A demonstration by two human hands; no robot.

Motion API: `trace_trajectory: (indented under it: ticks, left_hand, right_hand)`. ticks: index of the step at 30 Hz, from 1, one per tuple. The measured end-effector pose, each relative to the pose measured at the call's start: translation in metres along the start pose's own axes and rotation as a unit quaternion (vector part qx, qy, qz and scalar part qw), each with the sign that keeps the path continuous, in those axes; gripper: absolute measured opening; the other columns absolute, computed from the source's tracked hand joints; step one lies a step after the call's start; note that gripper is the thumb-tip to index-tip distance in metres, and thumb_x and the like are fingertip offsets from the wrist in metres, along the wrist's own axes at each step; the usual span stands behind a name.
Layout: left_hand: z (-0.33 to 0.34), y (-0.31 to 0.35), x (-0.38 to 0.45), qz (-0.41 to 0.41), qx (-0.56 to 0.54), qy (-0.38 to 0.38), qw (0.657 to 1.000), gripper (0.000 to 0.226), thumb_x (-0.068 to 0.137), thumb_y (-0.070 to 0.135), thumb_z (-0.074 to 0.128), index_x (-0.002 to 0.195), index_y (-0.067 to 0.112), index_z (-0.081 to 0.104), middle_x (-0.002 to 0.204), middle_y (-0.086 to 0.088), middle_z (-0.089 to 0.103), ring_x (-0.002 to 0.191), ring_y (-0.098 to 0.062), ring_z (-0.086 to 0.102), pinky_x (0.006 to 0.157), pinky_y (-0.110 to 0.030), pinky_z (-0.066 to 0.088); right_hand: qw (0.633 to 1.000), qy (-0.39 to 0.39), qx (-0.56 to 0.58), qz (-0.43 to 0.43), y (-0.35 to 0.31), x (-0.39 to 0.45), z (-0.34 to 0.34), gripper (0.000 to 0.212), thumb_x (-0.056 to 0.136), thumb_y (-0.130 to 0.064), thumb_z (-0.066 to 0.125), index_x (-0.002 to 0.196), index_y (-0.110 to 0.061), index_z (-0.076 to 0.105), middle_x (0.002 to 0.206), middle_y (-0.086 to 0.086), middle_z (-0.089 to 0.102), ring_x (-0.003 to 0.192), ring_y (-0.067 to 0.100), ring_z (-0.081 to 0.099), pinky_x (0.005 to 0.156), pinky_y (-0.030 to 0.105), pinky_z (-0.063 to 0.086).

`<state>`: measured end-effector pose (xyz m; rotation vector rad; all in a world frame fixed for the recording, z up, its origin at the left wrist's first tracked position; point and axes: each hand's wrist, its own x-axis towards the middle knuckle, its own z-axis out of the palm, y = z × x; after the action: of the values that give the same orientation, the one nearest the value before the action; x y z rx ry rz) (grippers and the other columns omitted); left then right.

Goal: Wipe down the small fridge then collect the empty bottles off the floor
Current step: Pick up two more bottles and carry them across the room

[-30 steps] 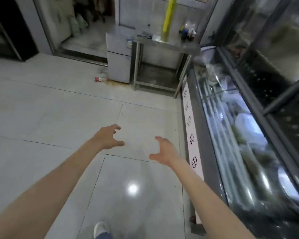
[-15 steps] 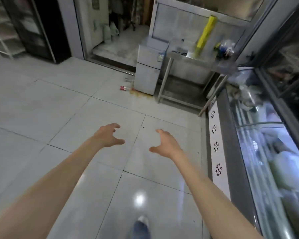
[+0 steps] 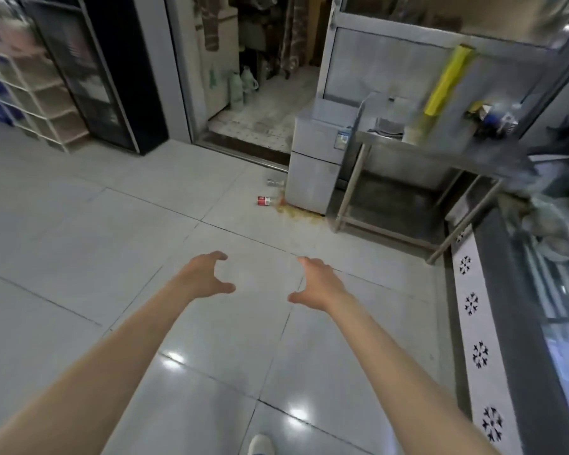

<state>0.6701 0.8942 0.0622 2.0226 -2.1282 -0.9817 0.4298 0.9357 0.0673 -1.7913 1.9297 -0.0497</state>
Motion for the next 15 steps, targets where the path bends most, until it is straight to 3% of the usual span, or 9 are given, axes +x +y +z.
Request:
trace_trajectory:
  ticks: [6, 15]
  left_hand:
    - [-0.041, 0.006, 0.086, -0.01, -0.013, 0.002, 1.0, 0.076, 0.075, 0.036, 0.076, 0.14, 0.022, 0.039, 0.14, -0.009, 0.045, 0.131, -0.025, 0.04, 0.102, -0.033, 0.035]
    - [-0.103, -0.027, 0.237, -0.027, -0.005, -0.005, 1.0, 0.078, 0.075, 0.038, 0.075, 0.141, 0.024, 0.036, 0.14, -0.009, 0.043, 0.131, -0.026, 0.04, 0.102, -0.034, 0.036]
  right_hand:
    - [0.999, -0.028, -0.035, -0.025, -0.023, 0.109, -0.025, 0.074, 0.071, -0.042, 0.073, 0.13, -0.016, 0.037, 0.129, 0.009, 0.044, 0.121, 0.032, 0.041, 0.092, 0.045, 0.045]
    - [0.996, -0.06, -0.051, -0.034, -0.07, 0.273, -0.049, 0.083, 0.076, -0.04, 0.07, 0.142, -0.02, 0.025, 0.141, 0.008, 0.035, 0.128, 0.03, 0.034, 0.098, 0.045, 0.041]
